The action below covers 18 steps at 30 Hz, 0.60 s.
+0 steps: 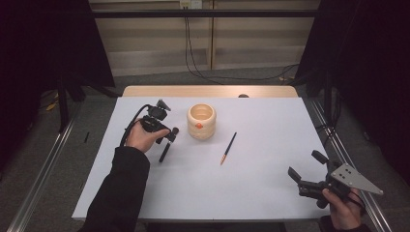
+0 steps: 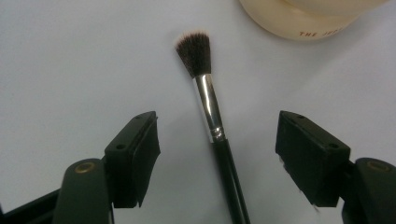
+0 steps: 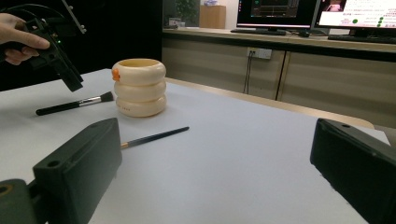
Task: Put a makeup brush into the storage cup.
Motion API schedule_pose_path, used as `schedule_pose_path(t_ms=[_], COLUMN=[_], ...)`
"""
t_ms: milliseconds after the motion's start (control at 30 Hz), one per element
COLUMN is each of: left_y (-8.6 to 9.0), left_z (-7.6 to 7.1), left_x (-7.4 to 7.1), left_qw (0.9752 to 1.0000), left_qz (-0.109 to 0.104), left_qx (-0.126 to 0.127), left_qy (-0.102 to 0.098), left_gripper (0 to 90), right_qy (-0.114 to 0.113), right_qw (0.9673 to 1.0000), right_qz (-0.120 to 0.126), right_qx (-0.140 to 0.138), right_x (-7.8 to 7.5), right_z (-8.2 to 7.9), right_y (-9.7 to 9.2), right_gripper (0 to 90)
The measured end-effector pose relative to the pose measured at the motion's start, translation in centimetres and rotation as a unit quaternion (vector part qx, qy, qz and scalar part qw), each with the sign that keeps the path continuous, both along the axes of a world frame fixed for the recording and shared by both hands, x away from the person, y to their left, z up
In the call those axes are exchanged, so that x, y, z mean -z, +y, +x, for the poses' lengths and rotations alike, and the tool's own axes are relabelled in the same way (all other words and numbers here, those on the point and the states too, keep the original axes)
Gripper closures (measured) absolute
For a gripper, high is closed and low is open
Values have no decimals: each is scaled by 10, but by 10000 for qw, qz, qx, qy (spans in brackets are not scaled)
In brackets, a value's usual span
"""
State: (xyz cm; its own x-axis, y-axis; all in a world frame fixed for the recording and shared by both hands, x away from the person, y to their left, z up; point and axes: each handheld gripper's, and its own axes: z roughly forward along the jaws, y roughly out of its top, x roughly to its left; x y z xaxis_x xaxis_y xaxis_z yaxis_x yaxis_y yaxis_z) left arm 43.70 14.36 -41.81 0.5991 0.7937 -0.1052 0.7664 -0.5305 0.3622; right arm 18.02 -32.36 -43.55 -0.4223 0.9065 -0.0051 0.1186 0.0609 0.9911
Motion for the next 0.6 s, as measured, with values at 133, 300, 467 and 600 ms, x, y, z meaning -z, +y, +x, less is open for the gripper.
schedule_pose_path(t_ms=[133, 300, 467, 600], left_y=[-2, -4, -7, -10], left_z=[2, 5, 7, 7], left_x=[4, 8, 14, 17], left_qw=[9998, 9993, 9987, 9981], left_qz=[162, 268, 407, 544], left_qx=[-93, -162, -198, -124], left_qy=[122, 189, 237, 264], left_gripper=[368, 449, 520, 559], right_qy=[3, -6, 42, 39], right_qw=[10000, 10000, 10000, 10000], right_qz=[-4, 1, -42, -43], right_qx=[-9, -2, -38, -34], right_x=[0, 0, 1, 0], right_z=[0, 0, 0, 0], right_y=[0, 0, 1, 0], right_gripper=[17, 17, 17, 17])
